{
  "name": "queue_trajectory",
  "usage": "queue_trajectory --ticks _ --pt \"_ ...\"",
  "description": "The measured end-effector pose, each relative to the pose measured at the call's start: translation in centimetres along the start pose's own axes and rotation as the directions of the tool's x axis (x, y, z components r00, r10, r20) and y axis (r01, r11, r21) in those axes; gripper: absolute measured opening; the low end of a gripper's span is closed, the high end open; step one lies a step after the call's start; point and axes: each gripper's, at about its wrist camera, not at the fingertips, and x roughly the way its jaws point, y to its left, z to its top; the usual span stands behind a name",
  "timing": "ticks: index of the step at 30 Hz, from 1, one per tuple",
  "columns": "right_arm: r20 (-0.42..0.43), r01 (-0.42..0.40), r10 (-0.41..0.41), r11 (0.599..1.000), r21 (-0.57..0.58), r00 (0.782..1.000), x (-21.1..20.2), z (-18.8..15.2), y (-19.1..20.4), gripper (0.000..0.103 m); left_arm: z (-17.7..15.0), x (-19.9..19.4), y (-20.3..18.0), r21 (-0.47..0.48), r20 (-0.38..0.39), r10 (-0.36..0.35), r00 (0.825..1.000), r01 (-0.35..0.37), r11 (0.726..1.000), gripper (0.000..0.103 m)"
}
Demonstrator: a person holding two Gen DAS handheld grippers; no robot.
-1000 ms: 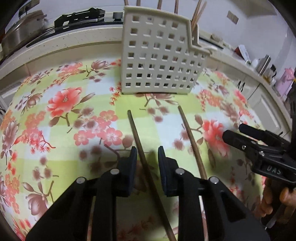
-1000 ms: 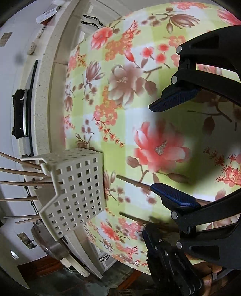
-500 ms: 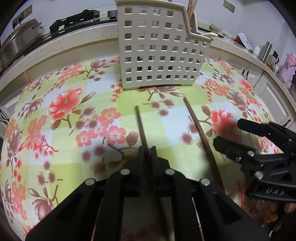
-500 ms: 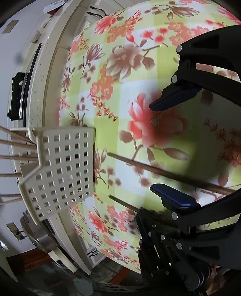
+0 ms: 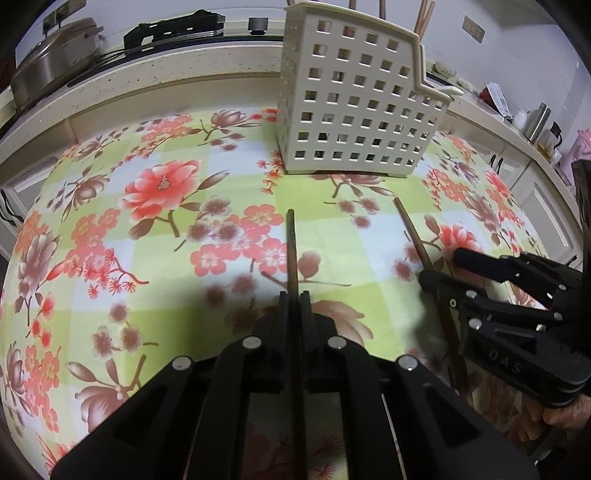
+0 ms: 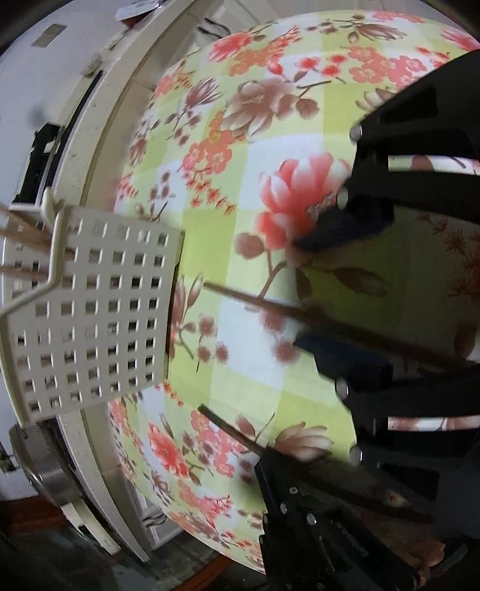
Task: Organize utensils
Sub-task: 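Grasp a brown chopstick with the left tool while the right tool grasps another, then lift the held chopsticks upright with both tools toward the basket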
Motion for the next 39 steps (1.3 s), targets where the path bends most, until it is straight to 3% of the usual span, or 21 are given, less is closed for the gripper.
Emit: queue_trajectory --ticks 2,4,16,39 --pt "0.003 0.0 0.0 1.0 -0.014 1.0 0.0 0.0 0.5 0.022 0.0 -0.1 0.3 -0.006 0.003 -0.002 1.0 0.002 1.0 0.006" --pt "0.007 -0.014 0.015 0.999 -0.029 1.0 -0.1 0.0 0.9 0.012 0.1 -0.2 0.5 -0.012 0.006 -0.006 1.0 0.006 1.0 0.006" --pt "0.019 -0.054 0.054 0.999 -0.004 0.998 -0.7 0.1 0.0 0.008 0.4 -1.1 1.0 -0.023 0.027 -0.014 1.0 0.014 1.0 0.006" --pt "0.169 -0.126 0.117 0.991 0.045 0.979 -9.3 1.4 -3.3 0.008 1.6 -7.1 0.6 -0.034 0.155 -0.018 0.988 0.024 0.999 0.006"
